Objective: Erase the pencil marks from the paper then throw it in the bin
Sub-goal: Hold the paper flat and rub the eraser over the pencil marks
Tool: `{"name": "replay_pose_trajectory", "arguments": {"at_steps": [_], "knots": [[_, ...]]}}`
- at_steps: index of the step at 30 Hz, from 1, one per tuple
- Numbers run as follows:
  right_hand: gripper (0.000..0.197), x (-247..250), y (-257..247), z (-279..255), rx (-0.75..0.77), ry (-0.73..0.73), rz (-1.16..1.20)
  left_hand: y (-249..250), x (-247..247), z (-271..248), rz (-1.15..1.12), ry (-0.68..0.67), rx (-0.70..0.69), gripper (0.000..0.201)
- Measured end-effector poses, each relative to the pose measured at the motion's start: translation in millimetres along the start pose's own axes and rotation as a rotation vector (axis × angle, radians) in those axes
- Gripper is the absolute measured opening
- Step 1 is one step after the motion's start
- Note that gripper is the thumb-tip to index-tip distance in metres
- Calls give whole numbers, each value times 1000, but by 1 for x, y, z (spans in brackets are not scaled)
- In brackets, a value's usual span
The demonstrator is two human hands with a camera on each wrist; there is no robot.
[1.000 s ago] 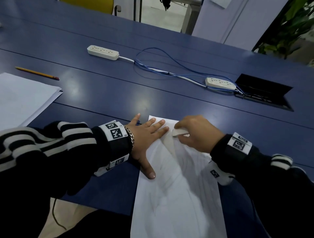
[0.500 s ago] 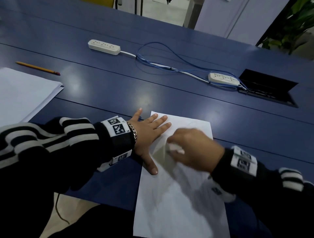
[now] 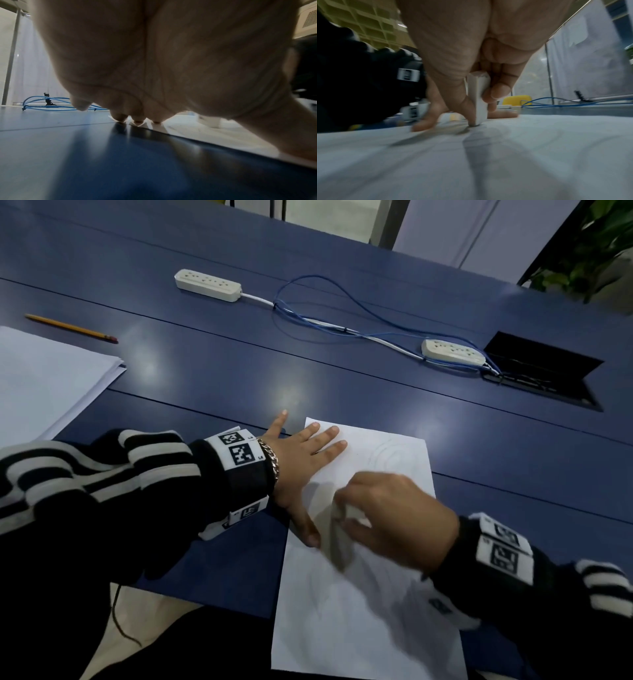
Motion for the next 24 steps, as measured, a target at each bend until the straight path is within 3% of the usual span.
{"name": "replay_pose_trajectory", "arguments": {"at_steps": [3, 6, 8, 11, 14, 16, 18, 20, 24], "knots": [[25, -3, -6, -7, 37, -80, 55, 0, 0, 1, 0, -8, 1, 169], [37, 14, 29, 11, -81, 26, -5, 0, -1, -1, -18, 7, -7, 168], [32, 20, 38, 16, -151, 95, -49, 0, -2, -2, -19, 7, -9, 168], [20, 7, 9, 8, -49, 91, -52, 1, 0, -1, -10, 8, 4, 169], [12, -7, -19, -10, 61, -38, 4, 2, 2, -1, 10, -11, 14, 167], [20, -2, -4, -3, 18, -57, 34, 1, 1, -1, -1, -2, 7, 168], [36, 12, 27, 10, -101, 46, 16, -1, -1, -1, -22, 13, -2, 168], [37, 23, 44, 14, -217, 133, -18, -2, -3, -1, -30, 9, -6, 168], [24, 6, 8, 6, -134, 76, -47, 0, -1, -1, -16, 10, 1, 169]]}}
Point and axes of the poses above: each hand's wrist, its own z-axis towards the middle knuckle, its own x-axis out of the back of the hand, y = z × x, the point moved 2 cm from there along z, towards the middle knuckle, and after that the axes turned 10 degrees about z, right-handed, at the moved point
